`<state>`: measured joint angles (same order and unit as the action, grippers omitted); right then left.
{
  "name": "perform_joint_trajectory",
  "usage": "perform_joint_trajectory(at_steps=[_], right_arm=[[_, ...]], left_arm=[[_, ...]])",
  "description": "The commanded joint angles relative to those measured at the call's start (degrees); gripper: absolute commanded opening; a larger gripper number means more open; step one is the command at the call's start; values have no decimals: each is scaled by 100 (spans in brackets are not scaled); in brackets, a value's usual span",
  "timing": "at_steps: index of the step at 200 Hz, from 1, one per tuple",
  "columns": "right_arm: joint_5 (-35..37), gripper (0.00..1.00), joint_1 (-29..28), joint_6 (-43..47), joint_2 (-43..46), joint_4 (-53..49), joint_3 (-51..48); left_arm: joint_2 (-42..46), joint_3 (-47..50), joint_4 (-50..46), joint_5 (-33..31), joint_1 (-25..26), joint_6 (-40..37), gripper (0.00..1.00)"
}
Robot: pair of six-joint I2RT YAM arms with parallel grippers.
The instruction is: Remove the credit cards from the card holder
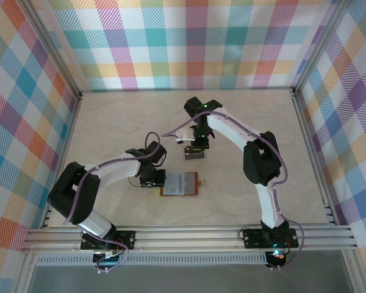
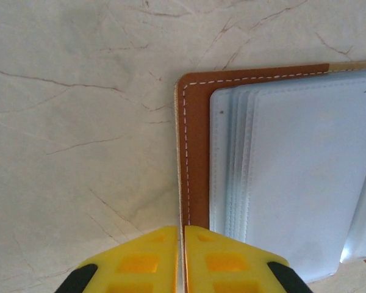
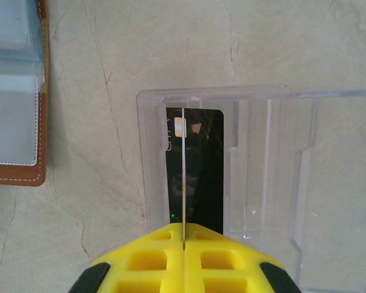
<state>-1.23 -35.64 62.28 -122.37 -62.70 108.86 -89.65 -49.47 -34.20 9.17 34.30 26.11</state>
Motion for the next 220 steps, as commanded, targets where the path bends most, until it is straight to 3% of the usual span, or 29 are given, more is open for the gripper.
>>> perform_joint_trajectory(at_steps=[1,37,51,72,108,139,166,196,220], right_arm=[[-104,0,-5,140,-181,-199,151],[-64,6,-18,122,-356,-248,315],[134,18,-14,61,-340,-27,285],[408,26,-13,-20,-201,426,153],[633,28,-13,-136,123,1134,-176],[419,30,-20,-515,482,1237,-300],[-31,33,-55,-1588,1021,1564,-617],[-689,45,-109,-3372,1860,2487,-1557],[-970,43,-181,-4824,2393,3040,-2211]], left_arm=[[-27,56,-70,34,-2,26,12],[-33,-11,-130,7,-2,10,12],[-40,-34,-147,-8,-1,9,12],[-16,-54,-184,-29,-1,8,12],[-6,-86,-202,-39,4,8,12],[17,-137,-172,-4,-2,-4,12],[-24,-163,-107,156,4,-15,11],[32,95,124,477,21,39,11],[182,259,157,506,29,46,11]])
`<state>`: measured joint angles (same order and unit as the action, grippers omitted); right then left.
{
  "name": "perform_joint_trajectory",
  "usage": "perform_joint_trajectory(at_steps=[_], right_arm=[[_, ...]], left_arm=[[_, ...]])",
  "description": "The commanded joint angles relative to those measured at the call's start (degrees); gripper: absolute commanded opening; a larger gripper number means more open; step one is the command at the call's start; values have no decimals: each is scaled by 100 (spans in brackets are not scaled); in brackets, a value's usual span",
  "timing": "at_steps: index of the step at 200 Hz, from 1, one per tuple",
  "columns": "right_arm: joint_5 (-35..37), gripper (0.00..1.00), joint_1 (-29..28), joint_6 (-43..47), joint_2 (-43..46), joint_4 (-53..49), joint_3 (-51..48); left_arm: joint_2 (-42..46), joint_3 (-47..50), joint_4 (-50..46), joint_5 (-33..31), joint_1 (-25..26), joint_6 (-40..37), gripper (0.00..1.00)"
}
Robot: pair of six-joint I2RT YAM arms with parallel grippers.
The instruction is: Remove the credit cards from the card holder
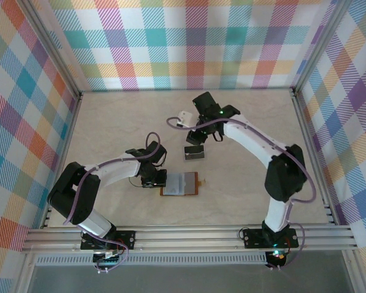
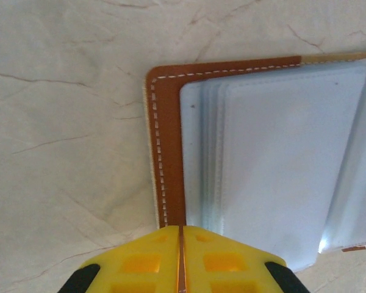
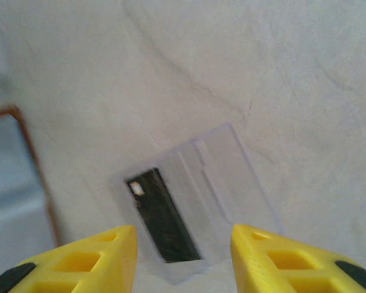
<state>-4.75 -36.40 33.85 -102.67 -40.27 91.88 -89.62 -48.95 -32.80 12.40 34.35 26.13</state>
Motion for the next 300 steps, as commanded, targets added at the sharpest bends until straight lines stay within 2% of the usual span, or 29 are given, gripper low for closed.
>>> perform_joint_trajectory(at_steps=[1,32,45,83,114,153,201,260,300], right_arm=[[-612,43,-108,-2014,441,808,-522],[-721,36,-294,-3945,747,987,-921],[-1005,32,-336,-4710,775,1045,-1090],[-1799,25,-537,-6681,738,1462,-1751],[-2373,19,-772,-7543,507,2100,-2303],[-2376,15,-1042,-7774,68,2106,-2319],[-2374,13,-1226,-7844,-556,1972,-1975],[-2322,14,-1375,-7858,-1238,1769,-1534],[-2073,18,-1387,-7753,-1499,1428,-1498]], left_arm=[[194,217,9,174,26,42,11],[496,238,-62,9,-77,12,10],[597,265,24,54,-212,14,10],[649,420,611,957,-715,186,9],[420,620,1049,1466,-905,266,8],[207,908,1299,1621,-1000,274,6],[169,1005,1246,1452,-1018,177,6],[226,1061,1237,1412,-1035,163,5],[230,1080,1268,1440,-1033,161,5]])
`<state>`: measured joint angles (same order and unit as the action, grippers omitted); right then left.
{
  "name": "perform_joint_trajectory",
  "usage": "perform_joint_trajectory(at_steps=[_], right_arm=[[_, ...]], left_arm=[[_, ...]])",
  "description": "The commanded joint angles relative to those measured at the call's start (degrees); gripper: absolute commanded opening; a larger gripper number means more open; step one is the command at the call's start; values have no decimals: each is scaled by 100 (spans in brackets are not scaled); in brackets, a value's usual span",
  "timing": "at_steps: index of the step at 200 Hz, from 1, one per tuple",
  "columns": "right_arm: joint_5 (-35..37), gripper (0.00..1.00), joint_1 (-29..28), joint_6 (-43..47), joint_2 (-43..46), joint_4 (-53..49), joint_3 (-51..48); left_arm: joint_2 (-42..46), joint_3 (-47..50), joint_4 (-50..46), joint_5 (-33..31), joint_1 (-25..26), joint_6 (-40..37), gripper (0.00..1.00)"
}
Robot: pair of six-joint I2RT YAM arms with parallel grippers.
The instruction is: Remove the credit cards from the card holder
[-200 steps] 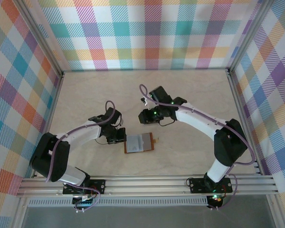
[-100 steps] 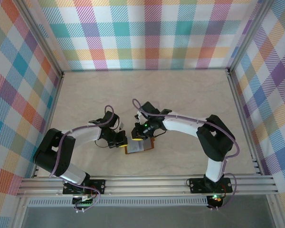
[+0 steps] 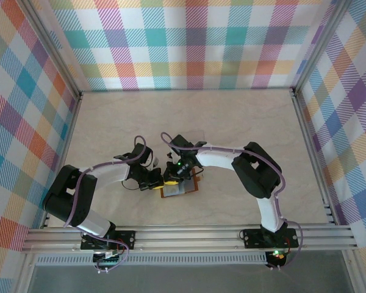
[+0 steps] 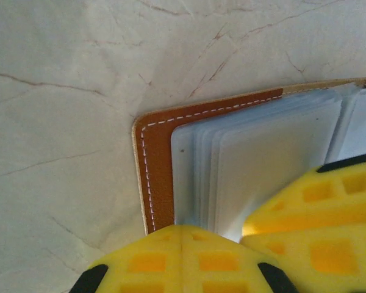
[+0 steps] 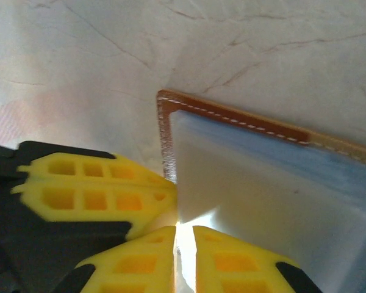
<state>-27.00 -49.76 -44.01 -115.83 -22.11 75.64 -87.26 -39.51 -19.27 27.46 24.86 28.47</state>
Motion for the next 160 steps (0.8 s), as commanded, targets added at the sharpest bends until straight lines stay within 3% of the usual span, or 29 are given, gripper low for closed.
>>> perform_joint_trajectory(at_steps=[1,117,160], right_arm=[[174,18,-52,37,-180,-407,131],[2088,50,-160,711,111,-2548,812],[2762,56,-192,918,80,-3173,1093]], left_arm=[[-3,131,-90,-66,-86,-71,5],[-59,39,-249,-169,-96,-188,5],[-54,23,-228,-80,-96,-190,6]])
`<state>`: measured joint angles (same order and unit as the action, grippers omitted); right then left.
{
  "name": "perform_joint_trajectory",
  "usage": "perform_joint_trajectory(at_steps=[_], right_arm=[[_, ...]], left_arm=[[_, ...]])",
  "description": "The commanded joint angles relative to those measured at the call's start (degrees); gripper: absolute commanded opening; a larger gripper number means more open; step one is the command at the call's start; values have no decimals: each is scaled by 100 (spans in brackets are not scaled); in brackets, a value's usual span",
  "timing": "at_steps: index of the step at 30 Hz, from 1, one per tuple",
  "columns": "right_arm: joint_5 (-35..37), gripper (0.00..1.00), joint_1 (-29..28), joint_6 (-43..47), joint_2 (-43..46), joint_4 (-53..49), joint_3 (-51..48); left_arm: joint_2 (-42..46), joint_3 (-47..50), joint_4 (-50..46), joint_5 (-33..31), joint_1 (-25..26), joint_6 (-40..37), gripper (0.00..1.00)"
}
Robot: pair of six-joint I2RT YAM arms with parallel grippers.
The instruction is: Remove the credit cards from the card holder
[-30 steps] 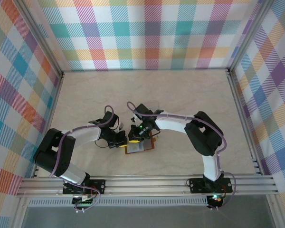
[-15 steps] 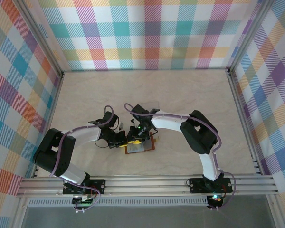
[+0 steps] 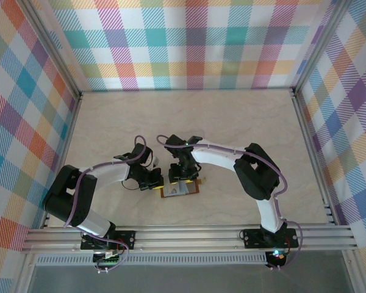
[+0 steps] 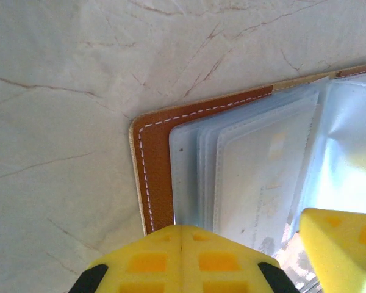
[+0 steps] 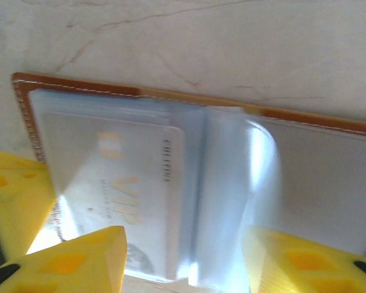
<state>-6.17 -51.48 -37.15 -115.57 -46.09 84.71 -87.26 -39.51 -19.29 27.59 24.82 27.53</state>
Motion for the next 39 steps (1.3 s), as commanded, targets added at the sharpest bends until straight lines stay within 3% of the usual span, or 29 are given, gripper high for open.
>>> perform_joint_trajectory(at_steps=[1,14,33,39], right_arm=[[697,56,-20,233,53,-782,190],[1369,56,137,396,275,-897,-312],[459,45,156,317,1145,-214,-1071],[-183,41,185,284,1425,306,-1214]], left_arm=[[-54,22,-230,-95,-92,-97,6],[221,-274,-768,-349,-77,-195,6],[19,-1058,-1165,-834,574,39,6],[-288,-1158,-1110,-921,723,88,6]])
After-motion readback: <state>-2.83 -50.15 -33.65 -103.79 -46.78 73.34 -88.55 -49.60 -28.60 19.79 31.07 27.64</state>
